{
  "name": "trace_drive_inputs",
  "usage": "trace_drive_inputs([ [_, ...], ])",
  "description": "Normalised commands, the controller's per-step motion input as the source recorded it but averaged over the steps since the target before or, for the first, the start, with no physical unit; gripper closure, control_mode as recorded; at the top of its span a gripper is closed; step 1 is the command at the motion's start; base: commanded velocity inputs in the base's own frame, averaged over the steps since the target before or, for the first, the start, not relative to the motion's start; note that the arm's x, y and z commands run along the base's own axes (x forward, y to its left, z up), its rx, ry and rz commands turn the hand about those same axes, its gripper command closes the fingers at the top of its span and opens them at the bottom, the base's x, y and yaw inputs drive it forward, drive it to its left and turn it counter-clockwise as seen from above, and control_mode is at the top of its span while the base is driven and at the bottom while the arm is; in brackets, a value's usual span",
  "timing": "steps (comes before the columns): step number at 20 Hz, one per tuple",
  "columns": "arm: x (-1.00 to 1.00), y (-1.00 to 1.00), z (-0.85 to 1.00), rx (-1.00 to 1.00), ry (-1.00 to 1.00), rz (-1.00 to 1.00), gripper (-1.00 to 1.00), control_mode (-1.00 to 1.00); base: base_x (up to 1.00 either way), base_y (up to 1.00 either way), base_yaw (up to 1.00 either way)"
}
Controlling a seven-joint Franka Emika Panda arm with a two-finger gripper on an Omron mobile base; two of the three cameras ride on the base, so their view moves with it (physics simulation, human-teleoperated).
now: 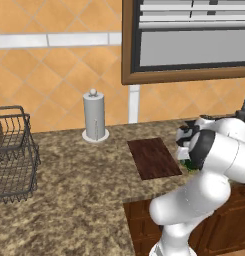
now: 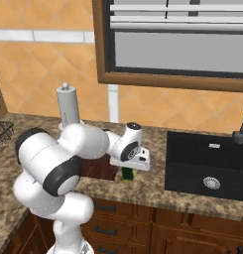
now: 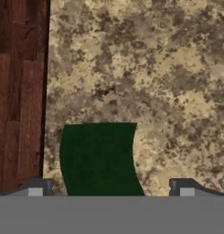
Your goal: Pick up the sponge from the counter and clean the cutting board by briefly scrubbing or pressing down on the cutting board. Once finished, release the sponge.
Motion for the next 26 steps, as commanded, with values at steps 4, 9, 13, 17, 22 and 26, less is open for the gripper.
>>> trace_drive_inputs([
  [4, 0.01, 0.00, -0.43, -0.02, 0.03, 0.00, -1.00, -1.00, 0.00, 0.00, 0.00],
  [9, -0.05, 0.00, -0.32, -0.01, 0.00, 0.00, -1.00, -1.00, 0.00, 0.00, 0.00],
  [13, -0.18, 0.03, -0.17, 0.00, 0.00, 0.00, -1.00, -1.00, 0.00, 0.00, 0.00],
  [17, -0.11, 0.04, -0.09, 0.00, 0.00, 0.00, -1.00, -1.00, 0.00, 0.00, 0.00],
  [22, -0.18, 0.08, -0.10, 0.00, 0.00, 0.00, -1.00, -1.00, 0.00, 0.00, 0.00],
  [26, -0.20, 0.00, -0.02, 0.00, 0.00, 0.00, -1.00, -1.00, 0.00, 0.00, 0.00],
])
